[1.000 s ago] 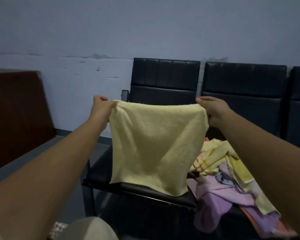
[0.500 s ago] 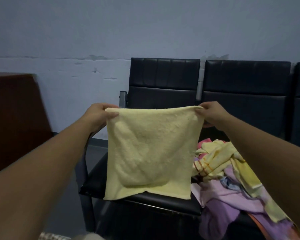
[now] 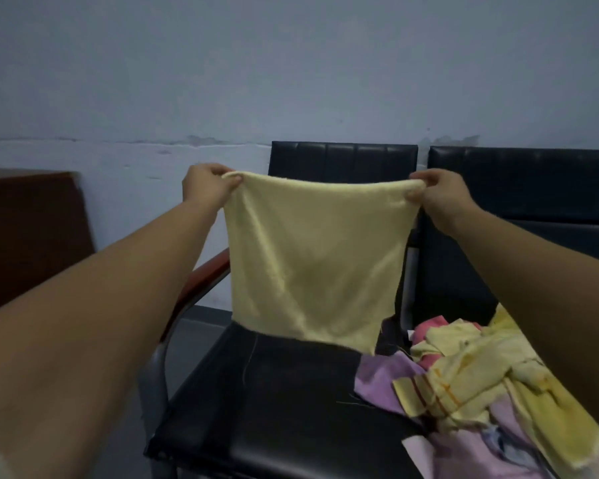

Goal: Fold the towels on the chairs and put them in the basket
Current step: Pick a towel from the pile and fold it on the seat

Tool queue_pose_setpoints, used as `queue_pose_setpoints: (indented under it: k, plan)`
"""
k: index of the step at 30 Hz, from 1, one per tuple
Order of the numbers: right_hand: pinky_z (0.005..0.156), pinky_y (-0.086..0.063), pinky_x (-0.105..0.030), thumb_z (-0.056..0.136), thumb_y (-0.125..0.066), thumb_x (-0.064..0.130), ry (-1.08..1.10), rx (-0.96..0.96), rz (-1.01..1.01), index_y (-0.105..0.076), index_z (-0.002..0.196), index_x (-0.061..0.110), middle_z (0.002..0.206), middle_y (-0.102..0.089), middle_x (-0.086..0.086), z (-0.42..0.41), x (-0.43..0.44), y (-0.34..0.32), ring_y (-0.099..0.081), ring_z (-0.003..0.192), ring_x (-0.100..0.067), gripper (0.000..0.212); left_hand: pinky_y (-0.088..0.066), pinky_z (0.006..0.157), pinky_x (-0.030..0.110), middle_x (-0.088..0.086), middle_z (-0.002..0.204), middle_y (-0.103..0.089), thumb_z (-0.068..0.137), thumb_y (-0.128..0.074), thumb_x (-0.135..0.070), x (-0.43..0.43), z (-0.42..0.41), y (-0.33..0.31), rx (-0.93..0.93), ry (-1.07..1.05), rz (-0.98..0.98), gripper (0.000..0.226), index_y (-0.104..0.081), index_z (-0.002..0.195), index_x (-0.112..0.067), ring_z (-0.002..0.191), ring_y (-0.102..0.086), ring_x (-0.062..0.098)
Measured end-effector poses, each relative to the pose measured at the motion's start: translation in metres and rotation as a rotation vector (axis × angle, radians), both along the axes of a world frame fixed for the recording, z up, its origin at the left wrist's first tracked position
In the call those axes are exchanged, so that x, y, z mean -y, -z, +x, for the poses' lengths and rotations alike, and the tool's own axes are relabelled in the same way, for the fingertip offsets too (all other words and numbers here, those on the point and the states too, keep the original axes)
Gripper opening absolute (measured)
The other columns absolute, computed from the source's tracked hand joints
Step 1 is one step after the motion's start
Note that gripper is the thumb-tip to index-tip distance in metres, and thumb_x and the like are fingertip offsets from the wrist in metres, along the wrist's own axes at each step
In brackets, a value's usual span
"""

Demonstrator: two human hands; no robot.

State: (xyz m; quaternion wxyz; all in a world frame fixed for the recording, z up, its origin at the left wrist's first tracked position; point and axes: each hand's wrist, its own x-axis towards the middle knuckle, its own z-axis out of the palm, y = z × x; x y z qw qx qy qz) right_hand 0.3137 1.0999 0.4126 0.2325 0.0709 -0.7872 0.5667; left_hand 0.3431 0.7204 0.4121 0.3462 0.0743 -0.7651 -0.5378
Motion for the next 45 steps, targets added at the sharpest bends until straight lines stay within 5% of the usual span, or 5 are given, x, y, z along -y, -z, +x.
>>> queue_pose_setpoints:
  k: [13,18,24,34,45]
  plan:
    - [0.09,-0.057,-0.049,0.092,-0.067,0.009,0.06,0.227,0.019,-0.074,0.091,0.023,0.106,-0.071,-0.01,0.078,0.008,0.134,-0.066,0.1,-0.029,0.016,-0.051,0.078,0.031,0.004,0.089,-0.072,0.081,-0.082,-0.014,0.02,0.11,0.145,0.349,0.104,-0.23,0.011,-0.076,0.089,-0.018,0.085,-0.064,0.018]
    - [0.065,-0.05,-0.026,0.093,-0.067,0.01,-0.057,0.428,-0.006,-0.073,0.099,0.003,0.095,-0.069,-0.013,0.117,0.015,0.195,-0.062,0.081,-0.019,0.01,-0.044,0.069,0.023,0.001,0.086,-0.072,0.08,-0.082,-0.011,0.025,0.145,0.205,0.492,0.126,-0.347,0.013,-0.079,0.093,-0.01,0.08,-0.06,0.011]
    - [0.064,-0.046,-0.025,0.091,-0.07,0.011,-0.114,0.402,0.493,-0.071,0.106,0.014,0.096,-0.066,-0.002,0.129,0.008,0.21,-0.06,0.085,-0.013,0.015,-0.05,0.08,0.03,0.002,0.088,-0.072,0.083,-0.08,-0.014,0.033,0.162,0.224,0.456,0.162,-0.265,0.015,-0.078,0.097,-0.009,0.086,-0.065,0.016]
    - [0.076,-0.051,-0.036,0.094,-0.06,0.005,-0.194,0.554,-0.07,-0.066,0.098,0.0,0.109,-0.059,-0.024,0.129,-0.002,0.219,-0.059,0.096,-0.033,0.009,-0.051,0.083,0.043,0.002,0.09,-0.068,0.097,-0.064,-0.024,0.03,0.169,0.232,0.395,0.286,-0.154,0.014,-0.067,0.083,-0.024,0.089,-0.061,0.02]
    - [0.075,-0.055,-0.038,0.097,-0.062,0.019,-0.14,0.649,0.241,-0.063,0.1,0.015,0.102,-0.062,-0.011,0.103,-0.005,0.251,-0.061,0.092,-0.026,0.005,-0.056,0.077,0.034,0.003,0.095,-0.071,0.094,-0.067,-0.025,0.023,0.148,0.271,0.552,0.295,-0.088,0.009,-0.072,0.094,-0.017,0.091,-0.068,0.02]
